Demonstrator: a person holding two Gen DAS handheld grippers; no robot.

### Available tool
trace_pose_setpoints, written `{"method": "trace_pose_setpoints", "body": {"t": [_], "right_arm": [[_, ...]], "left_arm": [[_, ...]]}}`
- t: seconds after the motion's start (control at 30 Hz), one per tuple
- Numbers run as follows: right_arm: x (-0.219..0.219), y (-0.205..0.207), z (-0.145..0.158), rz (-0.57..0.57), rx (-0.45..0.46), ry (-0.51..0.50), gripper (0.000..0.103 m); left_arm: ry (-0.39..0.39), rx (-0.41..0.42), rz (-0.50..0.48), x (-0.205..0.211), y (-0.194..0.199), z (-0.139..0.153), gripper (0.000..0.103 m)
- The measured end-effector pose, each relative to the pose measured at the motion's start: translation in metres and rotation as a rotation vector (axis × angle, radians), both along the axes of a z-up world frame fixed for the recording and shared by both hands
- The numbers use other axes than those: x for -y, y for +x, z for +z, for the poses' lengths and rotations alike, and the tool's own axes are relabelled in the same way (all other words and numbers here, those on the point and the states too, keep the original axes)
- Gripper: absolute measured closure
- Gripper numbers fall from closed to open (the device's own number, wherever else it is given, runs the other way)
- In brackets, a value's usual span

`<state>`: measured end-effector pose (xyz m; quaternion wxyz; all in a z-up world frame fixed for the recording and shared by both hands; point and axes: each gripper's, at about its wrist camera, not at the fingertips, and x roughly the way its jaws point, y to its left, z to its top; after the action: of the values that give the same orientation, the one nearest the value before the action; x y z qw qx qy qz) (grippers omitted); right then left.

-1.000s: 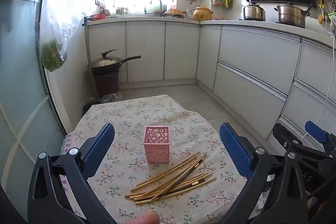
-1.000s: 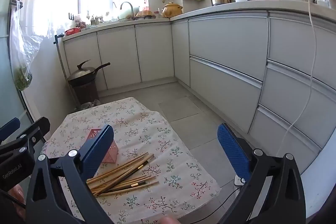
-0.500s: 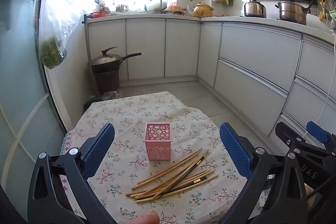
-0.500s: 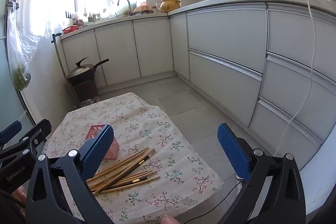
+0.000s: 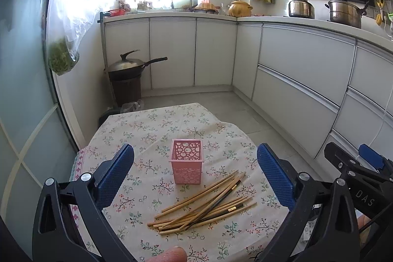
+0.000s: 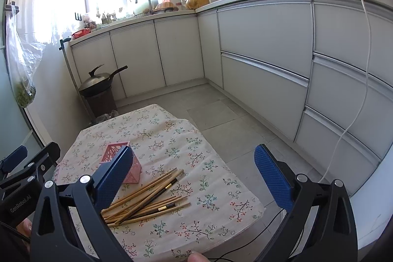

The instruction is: Organize utensils

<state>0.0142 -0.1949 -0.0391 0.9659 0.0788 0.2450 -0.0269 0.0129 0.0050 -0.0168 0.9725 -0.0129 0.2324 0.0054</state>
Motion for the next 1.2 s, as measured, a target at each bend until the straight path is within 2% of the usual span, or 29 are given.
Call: {"method": "trace_pose_setpoints", "body": {"t": [1.2], "right_arm": [[-0.0008,-0.0003,-0.0036,-0.002,-0.011,0.008,0.007]], "left_arm": [[0.001,-0.013,0.013,-0.0036,0.0019,-0.002,0.007]]}}
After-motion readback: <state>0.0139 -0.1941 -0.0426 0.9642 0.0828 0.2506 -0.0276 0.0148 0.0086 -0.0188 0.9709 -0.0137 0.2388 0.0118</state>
